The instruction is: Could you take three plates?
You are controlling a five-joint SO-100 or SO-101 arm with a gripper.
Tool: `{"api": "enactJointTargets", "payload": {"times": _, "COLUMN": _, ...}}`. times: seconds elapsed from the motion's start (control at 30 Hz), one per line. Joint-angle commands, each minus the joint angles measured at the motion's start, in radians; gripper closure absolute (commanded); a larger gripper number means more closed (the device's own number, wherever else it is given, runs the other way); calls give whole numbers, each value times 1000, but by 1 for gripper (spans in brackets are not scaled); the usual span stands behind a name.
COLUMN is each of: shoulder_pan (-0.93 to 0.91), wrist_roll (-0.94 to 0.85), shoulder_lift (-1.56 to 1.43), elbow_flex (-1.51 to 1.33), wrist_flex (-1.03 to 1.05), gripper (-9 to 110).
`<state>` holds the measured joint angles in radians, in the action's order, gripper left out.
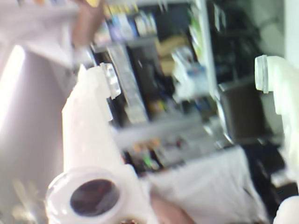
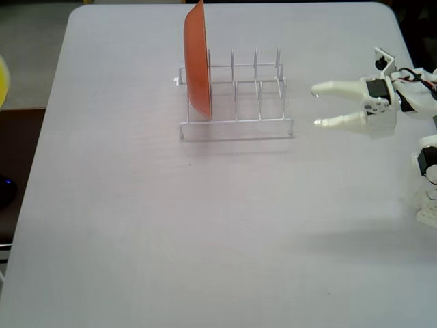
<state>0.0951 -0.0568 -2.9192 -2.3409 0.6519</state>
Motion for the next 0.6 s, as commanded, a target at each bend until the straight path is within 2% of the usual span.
{"api": "enactJointTargets", "payload": {"times": 0.0, "shoulder_pan": 43, "wrist_roll": -8, "shoulder_lift": -81, "elbow_flex": -40, "wrist_flex": -23, "gripper": 65}}
{"api": "enactJointTargets", "payload": {"times": 0.23, "shoulder_pan": 25, "wrist_roll": 5, "shoulder_lift": -232, "elbow_flex": -227, "wrist_flex": -23, "gripper": 66}}
{"api": "enactJointTargets", "payload": {"times": 0.57, "shoulder_pan": -20, "wrist_roll": 57, "shoulder_lift": -387, "elbow_flex": -459, "wrist_flex": -21, "gripper": 76}}
